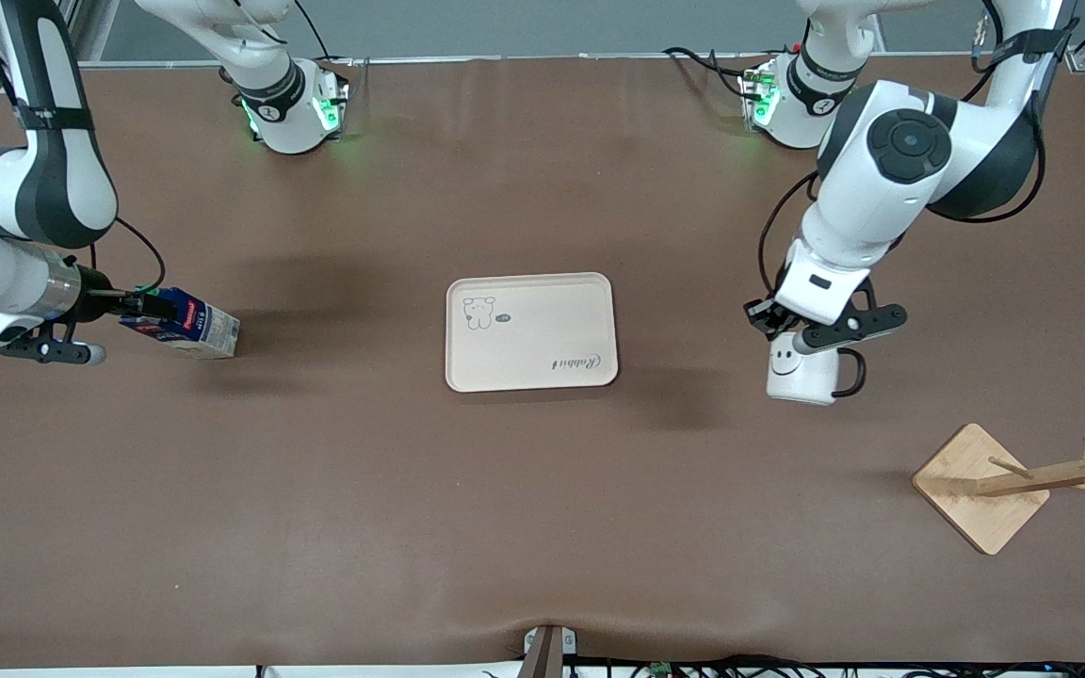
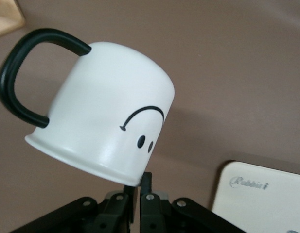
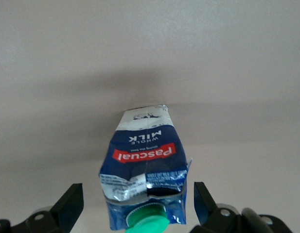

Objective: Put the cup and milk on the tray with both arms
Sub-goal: 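Lift the mug off the stand with the left gripper toward the tray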

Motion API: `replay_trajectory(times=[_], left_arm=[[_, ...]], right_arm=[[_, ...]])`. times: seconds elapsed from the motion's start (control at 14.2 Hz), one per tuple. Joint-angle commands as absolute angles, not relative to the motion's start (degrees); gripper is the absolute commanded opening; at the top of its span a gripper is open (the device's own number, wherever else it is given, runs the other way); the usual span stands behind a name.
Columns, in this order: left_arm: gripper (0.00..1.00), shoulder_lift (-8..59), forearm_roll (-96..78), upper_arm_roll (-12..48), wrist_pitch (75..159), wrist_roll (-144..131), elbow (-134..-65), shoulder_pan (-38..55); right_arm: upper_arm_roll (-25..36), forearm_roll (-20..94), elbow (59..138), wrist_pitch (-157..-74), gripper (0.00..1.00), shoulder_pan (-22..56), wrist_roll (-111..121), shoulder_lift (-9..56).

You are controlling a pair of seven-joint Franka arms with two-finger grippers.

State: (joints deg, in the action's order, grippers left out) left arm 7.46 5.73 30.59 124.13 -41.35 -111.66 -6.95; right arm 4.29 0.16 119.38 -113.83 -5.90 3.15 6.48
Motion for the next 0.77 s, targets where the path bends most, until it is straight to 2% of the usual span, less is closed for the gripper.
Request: replay_trajectory(times=[0.0, 0.21, 0.49, 0.56, 0.7], left_arm=[[0.00, 12.99, 7.21, 31.38, 121.99, -45.60, -106.18, -5.02], [0.00, 16.60, 10.27, 31.29, 121.56, -49.91, -102.93, -2.29], [0.00, 20.91, 11.34, 31.29, 118.05, -51.59, -98.01, 0.87], [0.00, 21.79, 11.60, 31.29, 117.25, -51.68, -96.95, 1.75], [0.00, 23.11, 11.78, 31.03, 115.67, -51.68, -95.37, 2.72]], right_arm=[[3.43, -0.26, 122.86, -115.05, 1.00, -7.30, 4.13, 3.43], [3.43, -0.26, 127.34, -121.61, 1.00, -7.47, 4.13, 2.11], [3.43, -0.26, 128.05, -122.78, 1.00, -7.56, 4.13, 1.93], [3.43, -0.26, 128.14, -122.78, 0.96, -7.56, 4.13, 1.85], [3.43, -0.26, 128.23, -122.78, 0.70, -7.56, 4.22, 1.85]])
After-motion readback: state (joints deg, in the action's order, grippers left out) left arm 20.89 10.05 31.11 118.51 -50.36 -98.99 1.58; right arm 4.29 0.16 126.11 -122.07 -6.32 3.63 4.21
